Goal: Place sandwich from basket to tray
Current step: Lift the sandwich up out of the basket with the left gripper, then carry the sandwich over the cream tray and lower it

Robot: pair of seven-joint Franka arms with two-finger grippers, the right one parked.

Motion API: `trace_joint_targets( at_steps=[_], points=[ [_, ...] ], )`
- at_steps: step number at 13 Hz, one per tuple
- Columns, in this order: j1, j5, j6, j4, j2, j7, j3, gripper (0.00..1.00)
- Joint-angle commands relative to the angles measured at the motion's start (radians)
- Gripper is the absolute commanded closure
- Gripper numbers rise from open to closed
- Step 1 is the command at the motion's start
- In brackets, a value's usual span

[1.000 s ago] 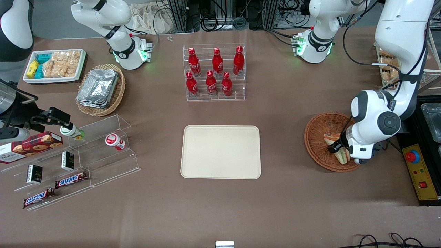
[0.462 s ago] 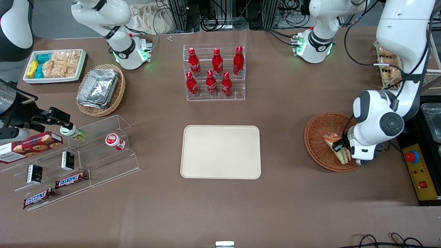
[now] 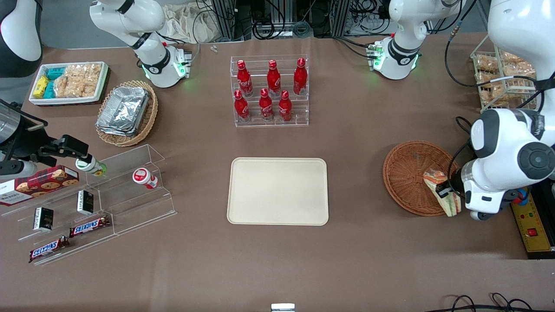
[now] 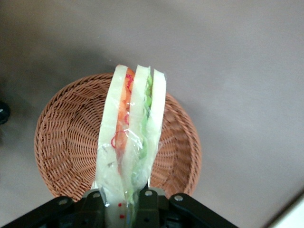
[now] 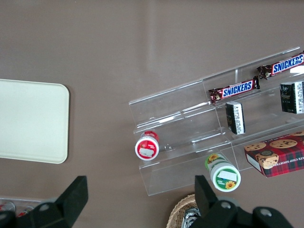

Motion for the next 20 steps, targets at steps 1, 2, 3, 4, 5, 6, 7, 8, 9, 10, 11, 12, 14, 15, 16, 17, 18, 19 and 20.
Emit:
trace_joint_targets(
  at_steps=[1,2,3,4,5,6,7,8,9,10,11,12,14,15,16,17,18,19,20],
  points=[
    [-0.085,0.002,-0.107,0.131,0.023,0.013,0.001,0.78],
    [-0.125,-0.006,-0.124,0.173,0.034,0.013,0.001,0.78],
    [-0.165,-0.007,-0.127,0.212,0.045,0.013,0.001,0.78],
    [-0.205,-0.009,-0.127,0.237,0.061,0.008,-0.002,0.78],
    [-0.246,-0.007,-0.118,0.255,0.087,0.013,-0.003,0.78],
    [-0.3,-0.004,-0.115,0.275,0.113,0.014,-0.003,0.78],
    [-0.343,-0.004,-0.114,0.298,0.152,0.019,-0.003,0.79],
    [-0.389,0.0,-0.112,0.33,0.193,0.024,-0.003,0.81],
    [-0.438,0.002,-0.086,0.374,0.248,0.039,-0.003,0.84],
    [-0.48,0.004,-0.036,0.405,0.3,0.051,-0.003,0.86],
    [-0.509,0.004,0.039,0.416,0.345,0.054,-0.003,0.87],
    [-0.521,-0.004,0.111,0.416,0.379,0.047,-0.003,0.87],
    [-0.537,-0.007,0.164,0.416,0.42,0.054,-0.004,0.87],
    [-0.547,-0.007,0.166,0.416,0.43,0.047,-0.006,0.87],
    [-0.549,-0.007,0.166,0.41,0.439,0.044,-0.006,0.87],
    [-0.551,-0.009,0.164,0.409,0.453,0.039,-0.007,0.86],
    [-0.554,-0.009,0.164,0.407,0.462,0.031,-0.007,0.86],
    [-0.561,-0.01,0.163,0.406,0.469,0.018,-0.007,0.86],
    [-0.566,-0.028,0.16,0.404,0.473,-0.008,-0.007,0.86]
  ],
)
